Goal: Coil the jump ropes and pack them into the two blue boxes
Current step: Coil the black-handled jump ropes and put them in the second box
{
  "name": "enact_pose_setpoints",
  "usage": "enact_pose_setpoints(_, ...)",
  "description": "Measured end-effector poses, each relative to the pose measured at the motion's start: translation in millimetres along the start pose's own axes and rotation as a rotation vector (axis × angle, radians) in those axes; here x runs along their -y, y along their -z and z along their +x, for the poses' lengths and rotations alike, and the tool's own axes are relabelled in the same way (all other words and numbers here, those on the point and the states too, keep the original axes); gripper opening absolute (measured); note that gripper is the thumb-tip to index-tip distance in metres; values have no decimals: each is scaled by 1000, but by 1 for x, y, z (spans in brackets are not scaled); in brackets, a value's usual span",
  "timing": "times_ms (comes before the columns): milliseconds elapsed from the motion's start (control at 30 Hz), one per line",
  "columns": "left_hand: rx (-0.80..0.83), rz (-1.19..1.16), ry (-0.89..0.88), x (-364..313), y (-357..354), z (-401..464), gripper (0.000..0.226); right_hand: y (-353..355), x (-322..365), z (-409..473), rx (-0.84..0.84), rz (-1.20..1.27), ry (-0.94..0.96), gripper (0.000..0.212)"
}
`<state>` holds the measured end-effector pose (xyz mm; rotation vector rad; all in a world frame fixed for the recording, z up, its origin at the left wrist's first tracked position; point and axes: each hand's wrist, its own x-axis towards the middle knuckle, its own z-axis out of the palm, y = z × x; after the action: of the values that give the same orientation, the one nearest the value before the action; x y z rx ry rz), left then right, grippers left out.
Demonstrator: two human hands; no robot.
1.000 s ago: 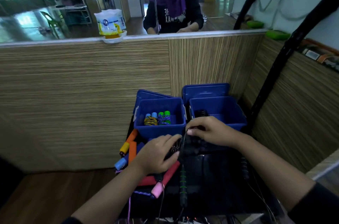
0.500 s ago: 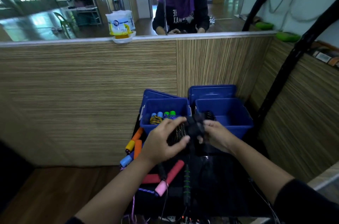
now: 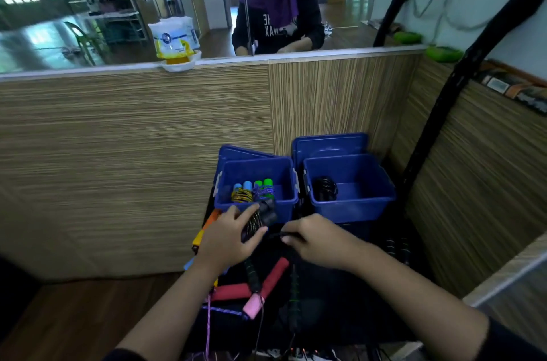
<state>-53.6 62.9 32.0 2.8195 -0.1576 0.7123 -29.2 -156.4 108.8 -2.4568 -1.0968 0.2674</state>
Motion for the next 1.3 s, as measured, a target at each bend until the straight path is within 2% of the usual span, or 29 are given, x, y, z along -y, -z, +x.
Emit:
enact_pose_setpoints(100, 135, -150, -178, -7, -4, -18, 55, 17, -14, 5, -3, -169, 34, 21)
enact_pose_setpoints(200, 171, -221, -329, -25, 5, -27, 55, 20, -30, 8, -85, -160, 67, 22)
enact_pose_setpoints(300, 154, -310, -344, -41, 17, -28, 61, 15, -47, 11, -164, 103, 8, 31)
enact_pose_setpoints(400, 80, -280, -415, -48, 24, -23, 53, 14, -56, 16, -180, 360, -81, 31)
enact_pose_setpoints(500, 31, -335, -306, -51, 29, -16, 47, 3, -58, 19, -118, 554, -167, 10)
enact_pose_setpoints(567, -23, -407, -165, -50, 30, -12, 45, -13, -62, 18, -110, 602, -194, 21)
enact_pose_setpoints(733, -193, -379, 150, -36, 26, 1, 45, -46, -50, 10, -49, 419, -254, 16)
enact_pose_setpoints(800, -195, -290, 248, -32, 24, 6, 46, -55, -36, 11, -61, 325, -253, 20)
enact_pose_setpoints(867, -151, -142, 308, -29, 19, 9, 48, -61, -23, 11, -49, 88, -183, 31)
enact_pose_setpoints(967, -41, 34, 297, -26, 7, 7, 49, -59, -5, 11, 42, -203, -143, 62)
enact_pose_setpoints(1000, -10, 64, 277, -24, 2, 6, 50, -56, -1, 10, 65, -253, -120, 63)
enact_pose_setpoints(1067, 38, 87, 230, -22, -6, 1, 49, -43, 3, 9, 83, -278, -40, 46)
enact_pose_setpoints(1133, 100, 125, 170, -21, -14, -6, 49, -29, 3, 8, 8, -119, 52, 25)
enact_pose_setpoints(1200, 150, 143, 131, -19, -18, -15, 50, -16, 1, 9, -81, 98, 62, 20)
enact_pose_setpoints(1300, 176, 120, 29, -21, -21, -24, 48, -4, -2, 10, -43, 352, -47, 14)
